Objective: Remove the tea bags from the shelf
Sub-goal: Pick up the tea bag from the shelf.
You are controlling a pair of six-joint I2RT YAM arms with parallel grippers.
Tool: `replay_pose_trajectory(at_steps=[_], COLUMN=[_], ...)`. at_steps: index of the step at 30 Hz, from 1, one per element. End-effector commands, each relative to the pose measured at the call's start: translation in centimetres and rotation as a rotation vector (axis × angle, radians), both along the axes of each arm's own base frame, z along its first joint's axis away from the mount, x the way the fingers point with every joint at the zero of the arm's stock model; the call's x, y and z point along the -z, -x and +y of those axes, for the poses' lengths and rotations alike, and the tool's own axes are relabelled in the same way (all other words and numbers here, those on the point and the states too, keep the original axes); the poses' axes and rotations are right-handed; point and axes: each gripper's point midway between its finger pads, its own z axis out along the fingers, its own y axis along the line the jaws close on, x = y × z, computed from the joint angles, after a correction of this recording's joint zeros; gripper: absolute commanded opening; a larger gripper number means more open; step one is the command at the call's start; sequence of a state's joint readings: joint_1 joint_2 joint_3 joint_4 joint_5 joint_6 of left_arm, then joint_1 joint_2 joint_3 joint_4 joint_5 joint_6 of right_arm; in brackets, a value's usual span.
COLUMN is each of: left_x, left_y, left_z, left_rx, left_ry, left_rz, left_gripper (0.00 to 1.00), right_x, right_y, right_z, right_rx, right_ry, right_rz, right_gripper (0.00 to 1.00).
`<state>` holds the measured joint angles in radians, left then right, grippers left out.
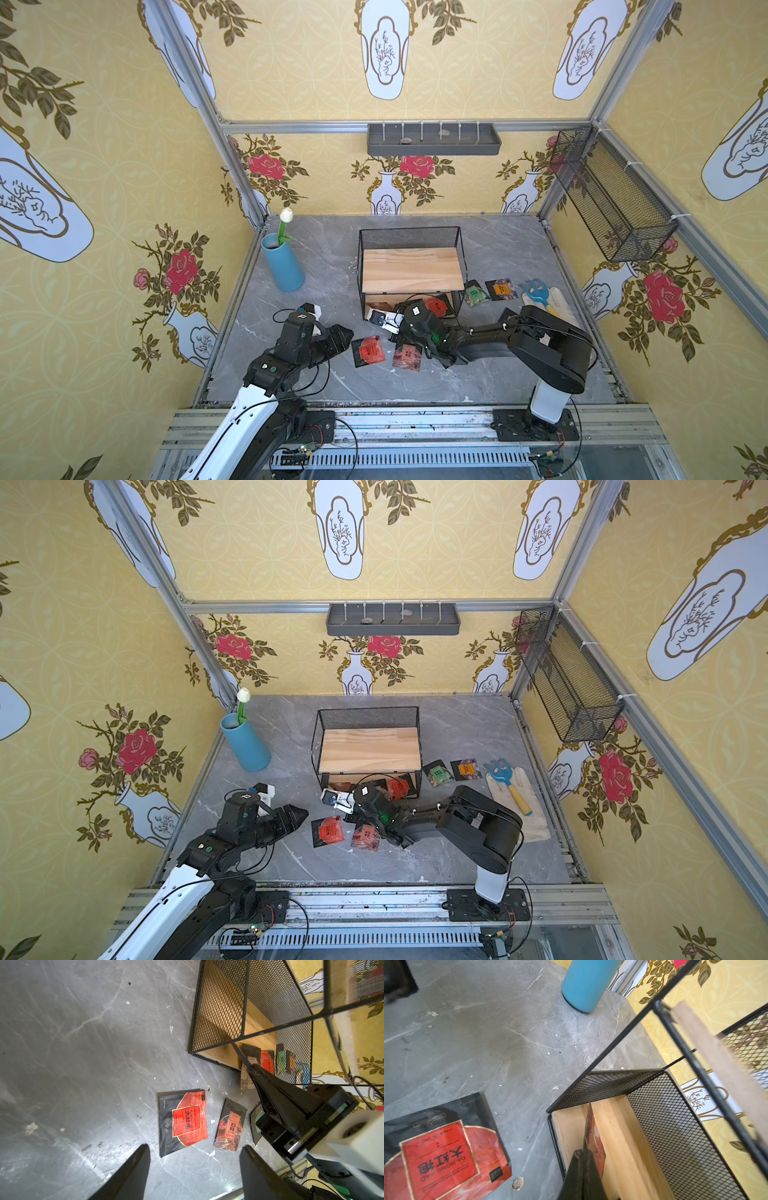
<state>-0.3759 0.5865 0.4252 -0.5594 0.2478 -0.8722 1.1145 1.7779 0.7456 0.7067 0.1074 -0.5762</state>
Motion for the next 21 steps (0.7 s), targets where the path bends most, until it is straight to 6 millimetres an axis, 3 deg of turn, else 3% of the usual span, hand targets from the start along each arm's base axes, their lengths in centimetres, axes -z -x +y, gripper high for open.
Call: replay_pose_trajectory(at_steps=[1, 13, 21], left_x=[-0.4, -1.4, -2.7], left_y=[-0.1, 0.2, 0.4], left_z=[-0.3, -1.6, -3.6], left_rx=[0.011, 0.043, 0.100], left_ry=[0.015, 0.110, 0.251], left_rz=[-0.011, -0.024, -0.037], left_gripper=[0.77, 0.78, 0.79], right_x=[-1.7, -3.5, -4.7], right_y=[0.2, 2.9, 6.4], right_z=[0.5, -0.4, -0.7], right_rx=[-0.007, -0.011, -0.026], right_ry=[-0.040, -0.029, -0.031], right_rz=[-0.043, -0.094, -0.138], right_gripper=[0.02, 0.02, 0.02])
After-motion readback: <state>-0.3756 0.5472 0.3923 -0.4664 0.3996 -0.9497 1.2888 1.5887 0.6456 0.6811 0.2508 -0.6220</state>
